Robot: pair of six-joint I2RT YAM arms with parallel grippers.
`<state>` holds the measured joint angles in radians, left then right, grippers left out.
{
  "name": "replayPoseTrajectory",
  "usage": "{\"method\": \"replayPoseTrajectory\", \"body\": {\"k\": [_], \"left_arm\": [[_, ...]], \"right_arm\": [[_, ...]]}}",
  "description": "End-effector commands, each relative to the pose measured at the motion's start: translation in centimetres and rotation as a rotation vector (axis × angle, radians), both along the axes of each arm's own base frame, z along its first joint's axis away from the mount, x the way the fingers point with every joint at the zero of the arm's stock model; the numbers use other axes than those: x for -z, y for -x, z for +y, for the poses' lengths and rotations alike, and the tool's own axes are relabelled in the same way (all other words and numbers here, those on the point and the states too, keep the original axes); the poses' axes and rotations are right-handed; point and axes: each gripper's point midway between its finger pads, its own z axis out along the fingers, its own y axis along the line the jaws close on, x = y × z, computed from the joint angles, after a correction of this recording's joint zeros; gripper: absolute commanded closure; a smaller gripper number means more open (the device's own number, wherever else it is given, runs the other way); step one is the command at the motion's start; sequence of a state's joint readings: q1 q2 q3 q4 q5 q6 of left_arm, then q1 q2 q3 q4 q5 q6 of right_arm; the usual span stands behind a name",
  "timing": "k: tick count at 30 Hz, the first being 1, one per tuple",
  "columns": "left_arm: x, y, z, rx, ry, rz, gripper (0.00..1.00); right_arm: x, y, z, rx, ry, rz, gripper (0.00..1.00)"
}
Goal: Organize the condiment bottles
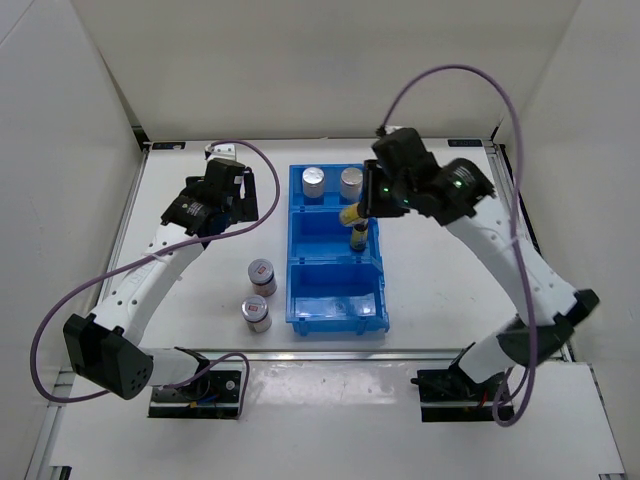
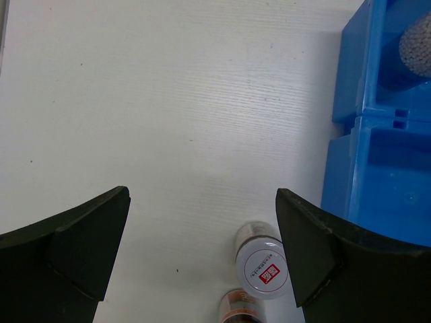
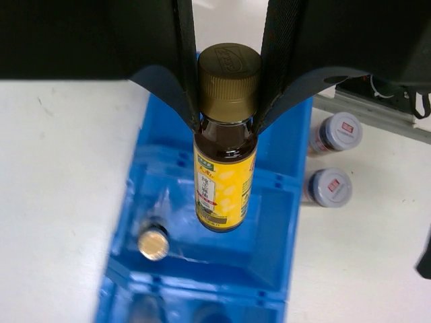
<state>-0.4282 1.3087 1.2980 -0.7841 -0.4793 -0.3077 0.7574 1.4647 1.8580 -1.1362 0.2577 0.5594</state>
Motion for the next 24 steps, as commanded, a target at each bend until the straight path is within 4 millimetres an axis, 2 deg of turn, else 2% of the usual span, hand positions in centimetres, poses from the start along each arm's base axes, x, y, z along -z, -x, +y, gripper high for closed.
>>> {"method": "replayPoseTrajectory", "body": {"k": [1, 2, 3, 5, 6, 8, 11, 16, 19, 21, 22, 24], "left_arm": [[-1.2, 0.4, -0.1, 0.010, 0.040, -0.039, 0.00], [-1.2, 0.4, -0.1, 0.010, 0.040, -0.039, 0.00], [-1.2, 0.4, -0.1, 0.010, 0.040, -0.039, 0.00], [-1.2, 0.4, -0.1, 0.010, 0.040, -0.039, 0.00], [-1.2, 0.4, -0.1, 0.010, 0.040, -0.039, 0.00], [-1.2, 0.5, -0.3, 0.017, 0.046, -0.037, 0.00], [-0.9, 0.3, -0.3, 0.017, 0.042, -0.028, 0.00], [-0.6, 0.2, -0.4, 0.017, 0.038, -0.020, 0.00], [-0.6, 0.2, -0.4, 0.017, 0.038, -0.020, 0.00], [-0.6, 0.2, -0.2, 0.010, 0.033, -0.022, 0.00], [-0.6, 0.2, -0.2, 0.010, 0.033, -0.022, 0.00], [-0.7, 0.2, -0.1, 0.003, 0.027, -0.025, 0.00]], "right_arm": [[-2.3, -2.1, 3.3, -0.105, -0.006, -0.103, 1.00], [-2.0, -2.8, 3.9, -0.116, 0.006, -0.108, 1.00], [-0.2, -3.5, 5.1, -0.155, 0.039, -0.072, 1.00], [1.4, -4.1, 6.1, -0.188, 0.069, -0.042, 1.00], [3.3, -4.7, 6.7, -0.196, 0.105, -0.008, 1.00], [4.6, -5.4, 7.8, -0.224, 0.128, -0.007, 1.00], [8.6, -6.3, 8.9, -0.240, 0.201, 0.037, 1.00], [13.0, -7.1, 10.1, -0.276, 0.248, 0.096, 1.00], [14.5, -7.5, 10.5, -0.285, 0.265, 0.107, 1.00], [14.6, -8.0, 11.0, -0.285, 0.262, 0.104, 1.00], [15.5, -8.1, 11.0, -0.293, 0.279, 0.117, 1.00], [15.1, -8.4, 11.4, -0.292, 0.269, 0.103, 0.98]]}}
